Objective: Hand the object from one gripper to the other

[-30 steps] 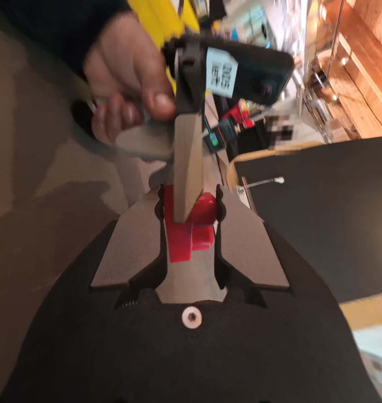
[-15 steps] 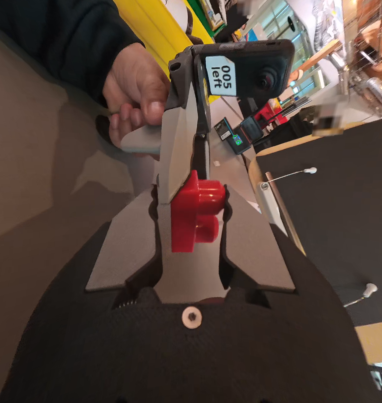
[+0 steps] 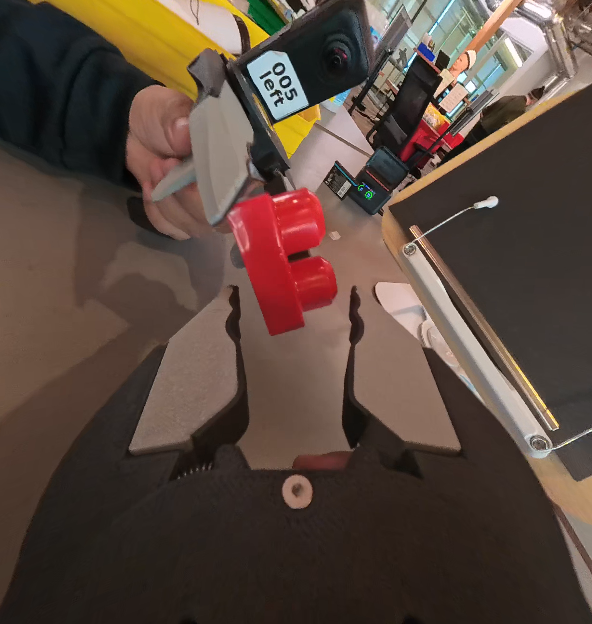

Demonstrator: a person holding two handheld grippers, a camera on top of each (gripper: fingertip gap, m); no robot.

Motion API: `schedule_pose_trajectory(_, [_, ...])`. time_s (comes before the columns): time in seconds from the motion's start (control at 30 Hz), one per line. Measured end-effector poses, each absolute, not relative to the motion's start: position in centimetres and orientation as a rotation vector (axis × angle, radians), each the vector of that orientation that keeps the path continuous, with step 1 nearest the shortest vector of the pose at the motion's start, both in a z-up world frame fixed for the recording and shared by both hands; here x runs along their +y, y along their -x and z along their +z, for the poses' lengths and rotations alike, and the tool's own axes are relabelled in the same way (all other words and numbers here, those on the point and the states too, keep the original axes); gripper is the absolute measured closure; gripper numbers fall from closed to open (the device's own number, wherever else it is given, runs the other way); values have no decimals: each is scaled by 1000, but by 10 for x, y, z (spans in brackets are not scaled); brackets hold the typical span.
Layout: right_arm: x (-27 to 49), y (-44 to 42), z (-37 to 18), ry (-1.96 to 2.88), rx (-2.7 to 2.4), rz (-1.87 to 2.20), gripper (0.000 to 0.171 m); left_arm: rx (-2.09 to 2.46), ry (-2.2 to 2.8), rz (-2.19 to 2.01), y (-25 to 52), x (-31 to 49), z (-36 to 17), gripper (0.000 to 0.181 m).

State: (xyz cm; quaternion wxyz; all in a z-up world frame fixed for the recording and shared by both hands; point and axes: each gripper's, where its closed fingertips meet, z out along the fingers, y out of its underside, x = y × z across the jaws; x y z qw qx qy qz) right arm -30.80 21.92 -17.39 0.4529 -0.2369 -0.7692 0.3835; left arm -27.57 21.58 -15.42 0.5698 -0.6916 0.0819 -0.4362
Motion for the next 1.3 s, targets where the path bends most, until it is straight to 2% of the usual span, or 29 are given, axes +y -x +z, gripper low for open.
schedule_pose_trajectory(0.13, [218,307,-171,543,-1879,917,129,178,1641,-1037,274,217,-157,115])
schedule_pose_trajectory(0.23, [230,314,-179,614,-1898,851,130,103,1672,-978,286,225,-162,119])
schedule_pose_trajectory(0.3, [247,321,-188,687,-1897,760,130,63,1711,-902,297,230,-171,130])
schedule_pose_trajectory(0.43, [275,329,-199,809,-1877,620,130,-6,1762,-805,314,235,-180,125])
schedule_pose_trajectory(0.6, [278,330,-202,735,-1874,452,130,-30,1789,-773,315,238,-184,119])
schedule_pose_trajectory(0.67, [271,330,-205,685,-1886,399,130,-29,1793,-767,314,239,-185,125])
schedule_pose_trajectory(0.77, [264,333,-210,646,-1886,331,130,-43,1819,-707,318,241,-188,148])
schedule_pose_trajectory(0.9, [263,335,-213,649,-1885,338,129,-13,1838,-651,320,240,-190,149])
schedule_pose_trajectory(1.07, [260,334,-210,761,-1897,540,124,30,1806,-612,320,239,-184,149])
schedule_pose_trajectory(1.23, [264,329,-206,1120,-1924,1045,108,151,1702,-402,330,232,-159,149])
schedule_pose_trajectory(1.3, [263,327,-197,1207,-1896,1262,108,251,1606,-177,334,227,-142,149])
